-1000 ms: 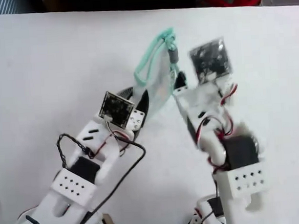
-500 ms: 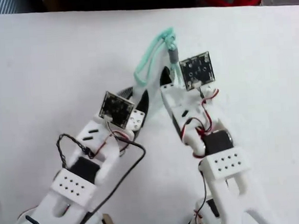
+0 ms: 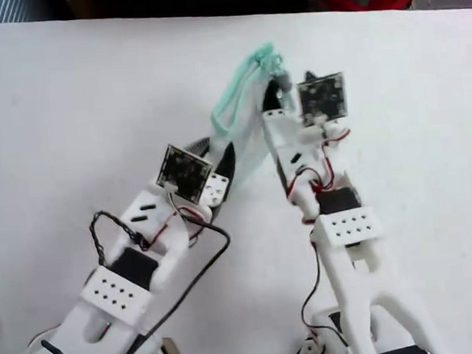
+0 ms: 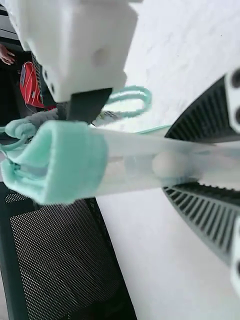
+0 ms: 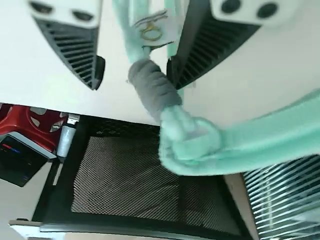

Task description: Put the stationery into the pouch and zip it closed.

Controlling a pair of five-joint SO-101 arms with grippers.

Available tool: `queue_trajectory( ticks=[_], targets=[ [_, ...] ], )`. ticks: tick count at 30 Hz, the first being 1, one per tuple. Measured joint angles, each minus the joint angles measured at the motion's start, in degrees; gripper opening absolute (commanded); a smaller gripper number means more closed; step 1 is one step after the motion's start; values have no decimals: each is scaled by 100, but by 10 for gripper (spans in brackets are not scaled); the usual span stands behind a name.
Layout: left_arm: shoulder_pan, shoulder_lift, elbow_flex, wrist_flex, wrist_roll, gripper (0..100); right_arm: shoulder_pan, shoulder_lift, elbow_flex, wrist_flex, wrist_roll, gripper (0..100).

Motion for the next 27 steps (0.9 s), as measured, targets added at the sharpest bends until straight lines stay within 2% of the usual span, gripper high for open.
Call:
queue_trajectory(
  ticks=[4, 11, 19, 27],
  targets=[
    [0, 0, 0, 0, 0, 27, -35, 18, 0, 0, -105, 329],
    [0, 0, 0, 0, 18, 27, -308, 334, -97, 0, 466, 270],
    [0, 0, 0, 0, 18, 27, -308, 378, -255, 0, 651, 360],
    [-9, 0, 0, 0, 18, 27, -299, 448, -431, -193, 897, 365]
  ],
)
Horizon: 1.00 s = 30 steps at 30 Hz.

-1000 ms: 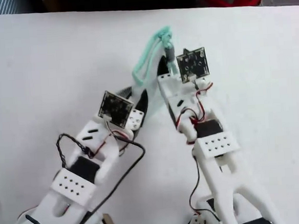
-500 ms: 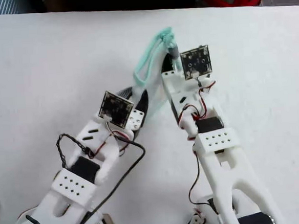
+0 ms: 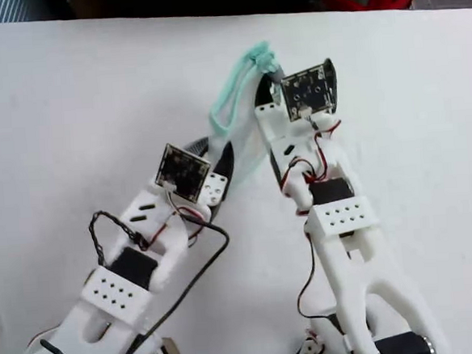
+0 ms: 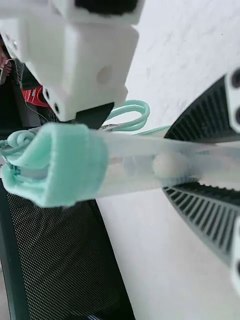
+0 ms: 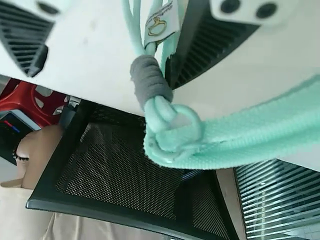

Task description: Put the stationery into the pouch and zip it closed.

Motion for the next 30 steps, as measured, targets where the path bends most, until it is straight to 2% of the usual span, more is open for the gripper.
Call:
queue_trajectory(
  ticks=[5, 11, 13, 16, 22, 27, 30],
  targets=[
    [0, 0, 0, 0, 0, 27, 35, 0, 0, -273, 211, 334],
    [0, 0, 0, 0, 9, 27, -35, 308, -79, -369, 774, 5],
    [0, 0, 0, 0, 9, 27, -35, 316, -79, -378, 888, 48],
    [0, 0, 0, 0, 9, 27, -35, 316, -79, -378, 923, 17],
    [0, 0, 0, 0, 9, 27, -18, -202, 211, -237, 941, 19],
    [9, 0, 9, 0, -18, 27, 123, -1160, 176, 835, 941, 18],
    [35, -35, 141, -97, -18, 27, 149, -1582, -308, 1969, 949, 18]
  ],
)
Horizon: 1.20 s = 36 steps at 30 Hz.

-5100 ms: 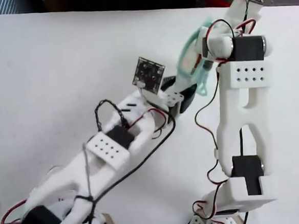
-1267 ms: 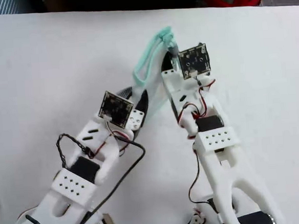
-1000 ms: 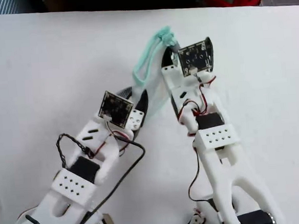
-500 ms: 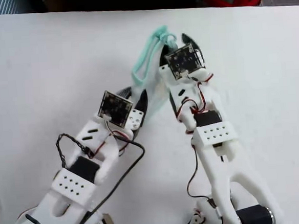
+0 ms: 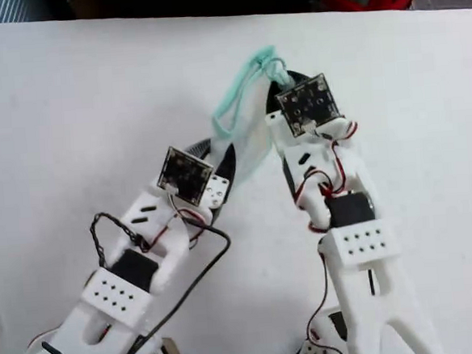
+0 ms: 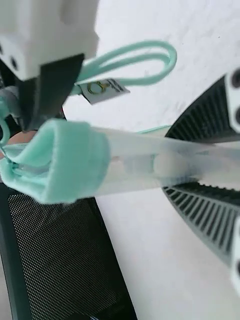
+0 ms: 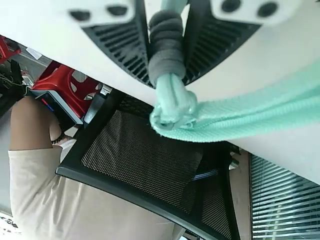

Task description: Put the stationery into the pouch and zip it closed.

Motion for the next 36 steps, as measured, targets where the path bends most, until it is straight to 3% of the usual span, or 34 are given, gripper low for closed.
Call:
queue_trajectory(
  ticks=[6, 11, 25, 36],
  targets=[
    [9, -62, 343, -563, -9, 25, -97, 88, -1644, 2541, 0, 18],
    [9, -105, 387, -642, -9, 24, -290, 615, -2629, 3842, 0, 18],
    [9, -105, 396, -642, 0, 24, -1284, 888, -4519, 5723, -9, 18],
    [-70, -97, 413, -633, 0, 24, -1547, 1327, -4589, 6444, 273, 18]
  ],
)
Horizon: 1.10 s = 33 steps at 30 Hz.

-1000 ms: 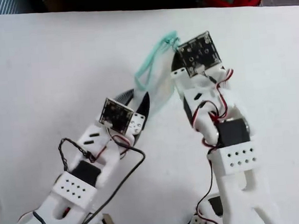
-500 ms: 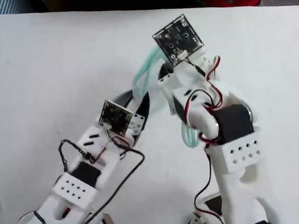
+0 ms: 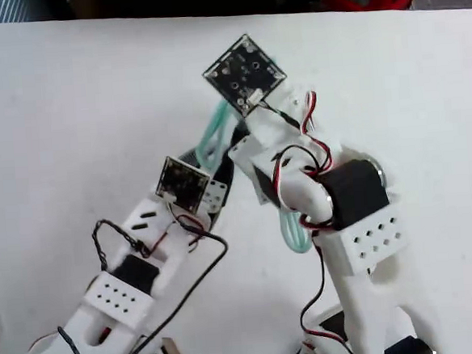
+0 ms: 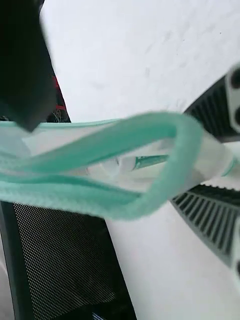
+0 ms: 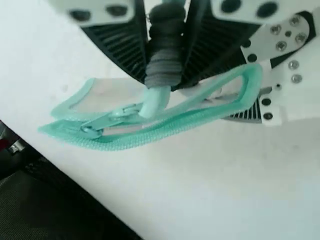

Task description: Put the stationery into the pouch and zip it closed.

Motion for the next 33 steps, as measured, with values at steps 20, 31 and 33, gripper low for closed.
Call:
queue_trajectory(
  ticks=[20, 31, 33],
  targets=[
    [-123, -167, -281, 958, 0, 24, -510, -580, 765, 79, 281, 40],
    [-246, -1547, -273, 1776, 0, 23, -686, -2400, 1934, 325, 651, 298],
    [-281, -1556, -325, 1890, 0, 23, -598, -2901, 1952, 325, 774, 294]
  ],
)
